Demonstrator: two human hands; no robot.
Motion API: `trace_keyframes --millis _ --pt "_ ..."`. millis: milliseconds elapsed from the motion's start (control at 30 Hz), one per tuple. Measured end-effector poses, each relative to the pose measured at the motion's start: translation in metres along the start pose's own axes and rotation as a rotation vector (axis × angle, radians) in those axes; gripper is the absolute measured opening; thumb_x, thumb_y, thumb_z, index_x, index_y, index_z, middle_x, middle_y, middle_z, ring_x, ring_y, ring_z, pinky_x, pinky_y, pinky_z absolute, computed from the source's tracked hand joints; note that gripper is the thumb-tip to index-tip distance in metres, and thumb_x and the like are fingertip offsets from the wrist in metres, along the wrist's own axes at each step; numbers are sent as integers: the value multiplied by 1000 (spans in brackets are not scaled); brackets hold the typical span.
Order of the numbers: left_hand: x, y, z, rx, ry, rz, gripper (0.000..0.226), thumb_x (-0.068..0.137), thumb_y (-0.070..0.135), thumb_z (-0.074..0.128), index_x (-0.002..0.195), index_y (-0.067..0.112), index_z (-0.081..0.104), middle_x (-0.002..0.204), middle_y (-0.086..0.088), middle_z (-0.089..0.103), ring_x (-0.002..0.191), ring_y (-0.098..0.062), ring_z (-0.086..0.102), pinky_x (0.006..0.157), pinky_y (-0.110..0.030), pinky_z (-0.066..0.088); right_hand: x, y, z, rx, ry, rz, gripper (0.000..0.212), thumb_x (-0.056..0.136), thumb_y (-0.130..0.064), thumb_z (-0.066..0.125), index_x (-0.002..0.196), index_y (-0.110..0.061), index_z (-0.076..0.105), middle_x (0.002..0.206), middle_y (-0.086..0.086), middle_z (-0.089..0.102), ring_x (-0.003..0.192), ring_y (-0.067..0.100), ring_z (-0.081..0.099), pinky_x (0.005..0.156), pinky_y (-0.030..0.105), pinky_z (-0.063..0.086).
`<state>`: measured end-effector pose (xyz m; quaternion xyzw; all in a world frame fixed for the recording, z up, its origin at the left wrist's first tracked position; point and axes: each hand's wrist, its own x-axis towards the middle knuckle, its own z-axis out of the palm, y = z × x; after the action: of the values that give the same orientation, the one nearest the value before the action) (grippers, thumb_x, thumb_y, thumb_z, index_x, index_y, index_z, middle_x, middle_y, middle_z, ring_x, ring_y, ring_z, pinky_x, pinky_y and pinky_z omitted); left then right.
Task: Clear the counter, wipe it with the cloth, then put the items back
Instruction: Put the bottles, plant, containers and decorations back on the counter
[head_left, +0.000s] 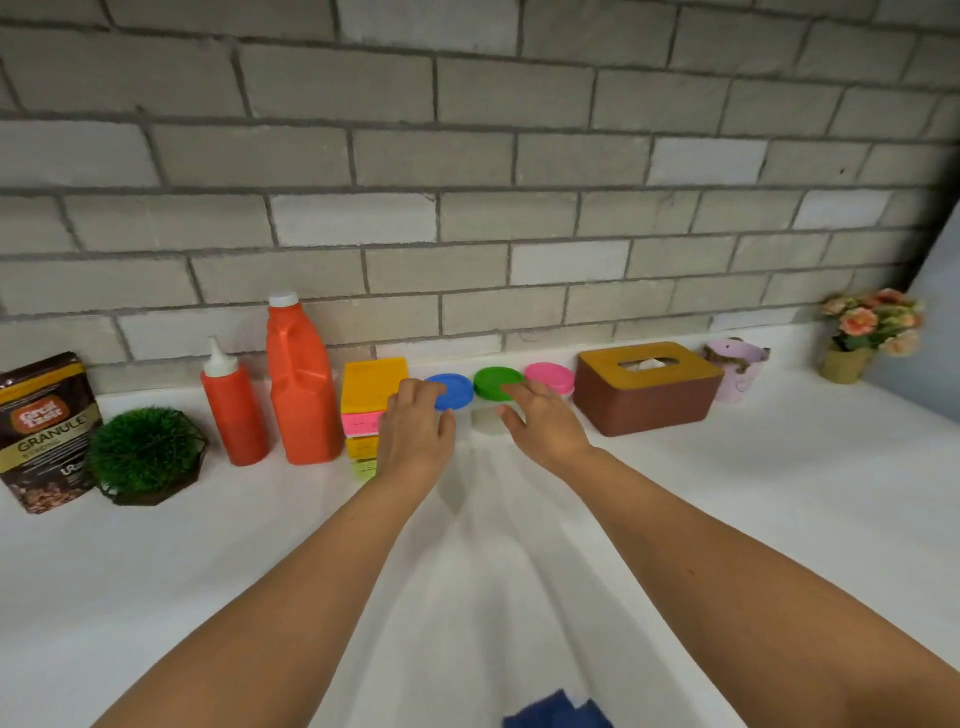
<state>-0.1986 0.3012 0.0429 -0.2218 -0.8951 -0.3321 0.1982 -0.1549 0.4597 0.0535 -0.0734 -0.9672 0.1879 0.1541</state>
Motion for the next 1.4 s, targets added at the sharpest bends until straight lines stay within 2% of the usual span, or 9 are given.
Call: trace_keyframes --millis 200,333,467,600,767,967,1267,1400 --pt "-12 64 28 1 -60 27 22 91 16 51 108 6 60 115 -15 53 105 -33 52 89 -42 42 -32 56 -43 -8 33 74 36 97 -30 43 124 -12 57 127 13 50 120 32 42 97 38 40" --pt "-26 121 58 0 -99 46 19 90 17 50 104 9 59 113 -12 53 105 -30 52 87 -38 41 -63 109 -78 19 71 125 30 96 -27 45 114 -11 63 125 11 50 116 34 43 97 40 40" --pt "-41 185 93 -58 -104 80 14 90 19 50 98 12 59 111 -7 55 104 -26 52 89 -38 40 -93 168 -113 -2 82 171 32 97 -31 44 115 -13 63 119 12 52 115 31 45 95 37 39" --pt "-54 244 129 -120 -105 106 11 90 21 52 90 13 59 102 -5 55 95 -26 55 87 -41 43 -118 222 -148 -27 97 185 33 98 -30 43 117 -11 62 120 13 53 116 29 44 93 35 38" --pt "-66 306 168 -137 -144 114 14 92 22 49 97 13 58 108 -6 52 102 -25 53 88 -39 40 -141 284 -183 -36 110 229 35 98 -31 42 119 -11 61 118 12 52 115 29 45 91 37 42" --pt "-56 349 210 -164 -184 128 17 93 22 49 101 11 59 109 -7 52 99 -27 54 84 -39 44 -147 341 -205 2 127 275 34 98 -31 41 119 -12 61 119 10 52 110 26 52 85 33 43" --pt "-4 403 288 -240 -233 148 16 93 21 48 101 11 57 114 -7 54 99 -27 54 81 -37 45 -121 427 -235 -39 142 361 36 99 -34 38 122 -14 58 120 8 52 111 24 53 87 33 42" --pt "16 425 319 -272 -271 178 15 92 20 50 99 9 58 109 -9 56 95 -27 55 78 -35 45 -104 458 -250 -50 184 403 35 99 -33 40 120 -14 60 121 8 53 110 25 54 85 33 44"
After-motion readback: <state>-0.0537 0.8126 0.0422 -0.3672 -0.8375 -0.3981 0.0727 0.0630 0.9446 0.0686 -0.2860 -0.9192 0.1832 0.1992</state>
